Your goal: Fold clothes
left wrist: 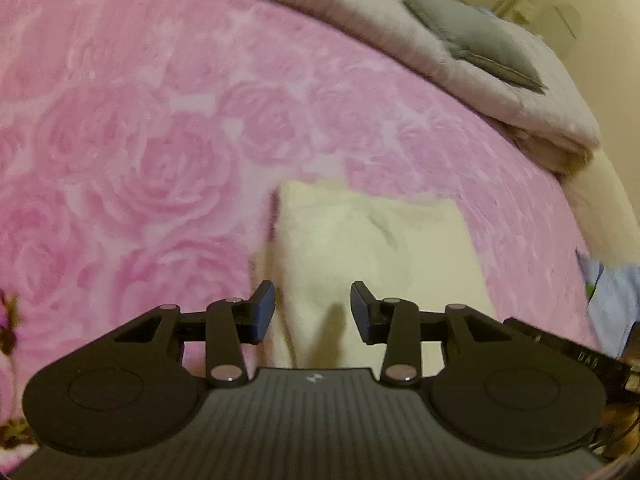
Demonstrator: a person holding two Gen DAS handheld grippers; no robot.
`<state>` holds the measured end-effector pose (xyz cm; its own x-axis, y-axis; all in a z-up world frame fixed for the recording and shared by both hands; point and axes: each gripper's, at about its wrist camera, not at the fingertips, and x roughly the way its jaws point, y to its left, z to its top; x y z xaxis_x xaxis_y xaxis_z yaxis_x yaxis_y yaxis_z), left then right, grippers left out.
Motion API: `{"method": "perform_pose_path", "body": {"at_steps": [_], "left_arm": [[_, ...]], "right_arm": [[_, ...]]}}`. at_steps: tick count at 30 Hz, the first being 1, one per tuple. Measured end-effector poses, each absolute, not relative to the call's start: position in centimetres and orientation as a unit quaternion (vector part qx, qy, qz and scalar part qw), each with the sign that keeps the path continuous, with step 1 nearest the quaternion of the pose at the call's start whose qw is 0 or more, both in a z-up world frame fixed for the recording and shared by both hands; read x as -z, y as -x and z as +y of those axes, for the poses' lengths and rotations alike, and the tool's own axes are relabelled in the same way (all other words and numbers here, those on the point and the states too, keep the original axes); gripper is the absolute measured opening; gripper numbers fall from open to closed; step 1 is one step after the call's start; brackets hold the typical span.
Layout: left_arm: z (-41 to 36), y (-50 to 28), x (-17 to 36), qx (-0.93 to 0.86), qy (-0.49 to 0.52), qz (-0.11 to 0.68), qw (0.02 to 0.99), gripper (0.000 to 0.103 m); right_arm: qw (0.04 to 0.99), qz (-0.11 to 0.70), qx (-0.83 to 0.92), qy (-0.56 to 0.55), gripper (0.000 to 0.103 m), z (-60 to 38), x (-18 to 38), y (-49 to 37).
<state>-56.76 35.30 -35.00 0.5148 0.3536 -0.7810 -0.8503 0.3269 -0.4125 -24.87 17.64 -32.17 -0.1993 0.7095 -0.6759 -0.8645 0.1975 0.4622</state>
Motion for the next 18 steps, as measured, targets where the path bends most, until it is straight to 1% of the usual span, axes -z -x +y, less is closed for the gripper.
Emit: {"method": "perform_pose_path", "body": {"at_steps": [3,8,11,12,13,14,16,18], "left_arm": [[38.3,56.6,35.8,-0.395,0.458,0.305,0.736,0.037],[40.1,56.5,37.1,-0.378,0.486,0.288,0.733,0.036],[41.2,56.4,37.8,-0.367,0.503,0.278,0.731,0.024],[41.6,56.3,38.0,-0.364,0.509,0.275,0.730,0.016],[41.9,56.3,38.3,-0.360,0.515,0.271,0.729,0.012],[42.0,56.4,38.2,-0.360,0.512,0.269,0.732,0.011],[42.0,56.5,38.1,-0.360,0.502,0.269,0.739,0.009],[42.1,56.3,38.3,-0.359,0.489,0.272,0.746,0.010]], "right_arm": [[0.615,0.476,-0.621,0.095,0.054,20.2,32.1,24.1],[0.620,0.505,-0.595,0.088,0.054,24.4,33.5,22.5],[0.612,0.547,-0.571,0.039,0.054,26.5,35.3,20.6],[0.607,0.558,-0.565,0.025,0.054,26.9,35.8,20.2],[0.606,0.558,-0.566,0.020,0.034,27.1,35.9,20.2],[0.605,0.559,-0.567,0.016,0.016,27.4,35.9,20.1],[0.605,0.551,-0.574,0.015,0.011,27.8,35.9,20.2],[0.615,0.518,-0.593,0.040,0.009,27.6,35.2,21.1]]}}
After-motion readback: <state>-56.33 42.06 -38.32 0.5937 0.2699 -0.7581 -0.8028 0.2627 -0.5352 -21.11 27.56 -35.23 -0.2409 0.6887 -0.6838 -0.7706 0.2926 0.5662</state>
